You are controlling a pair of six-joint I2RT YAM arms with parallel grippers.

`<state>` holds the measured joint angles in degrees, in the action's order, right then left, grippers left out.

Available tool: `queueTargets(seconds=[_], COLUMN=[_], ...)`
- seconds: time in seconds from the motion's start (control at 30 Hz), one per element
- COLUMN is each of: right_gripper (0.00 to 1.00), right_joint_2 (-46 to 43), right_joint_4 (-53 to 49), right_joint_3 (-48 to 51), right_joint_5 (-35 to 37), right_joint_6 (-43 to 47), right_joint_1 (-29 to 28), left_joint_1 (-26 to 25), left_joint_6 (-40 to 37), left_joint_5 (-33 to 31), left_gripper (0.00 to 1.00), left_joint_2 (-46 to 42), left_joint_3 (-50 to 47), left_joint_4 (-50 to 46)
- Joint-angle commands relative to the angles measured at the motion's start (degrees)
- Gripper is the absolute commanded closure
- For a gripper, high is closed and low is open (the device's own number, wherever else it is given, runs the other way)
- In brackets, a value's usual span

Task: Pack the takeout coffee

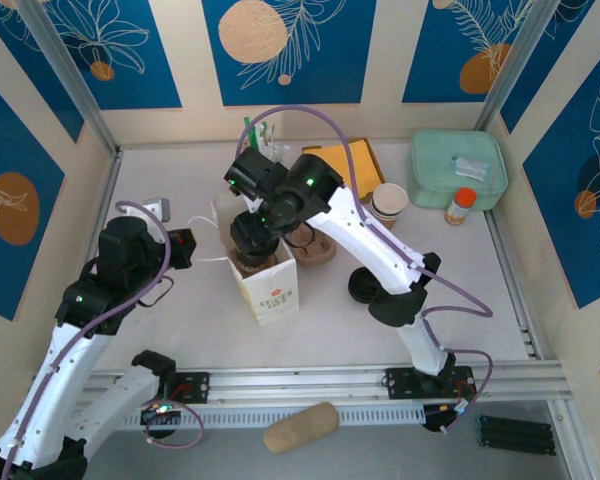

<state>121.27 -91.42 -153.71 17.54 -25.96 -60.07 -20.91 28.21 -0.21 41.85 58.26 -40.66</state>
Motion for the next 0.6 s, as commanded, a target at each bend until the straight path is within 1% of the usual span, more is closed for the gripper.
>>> queueTargets(seconds=[0.0,0.27,0.57], right_gripper=[0.55,0.55,0.55], right_joint_2=[1.32,3.91,6.45], right_joint_4=[-3.83,-6.81,-10.1], right_joint_3=[-2.06,-2.39,-2.13], right_joint_5=[-0.56,1.17,2.73], right_joint_6=[-0.71,-0.17,-0.14], right_joint_1=[-1.21,-2.74,-2.84], left_joint_1=[-0.19,-0.19,-0.19], left_joint_6=[0.36,0.78,0.97], left_joint_5=[1.26,1.61,1.79], left_gripper=[1.0,1.0,1.0], left_joint_2=[-0.84,-0.81,-0.89], left_joint_3=[-0.82,-1.22,-1.53], left_joint_4=[1.63,2.39,2.78])
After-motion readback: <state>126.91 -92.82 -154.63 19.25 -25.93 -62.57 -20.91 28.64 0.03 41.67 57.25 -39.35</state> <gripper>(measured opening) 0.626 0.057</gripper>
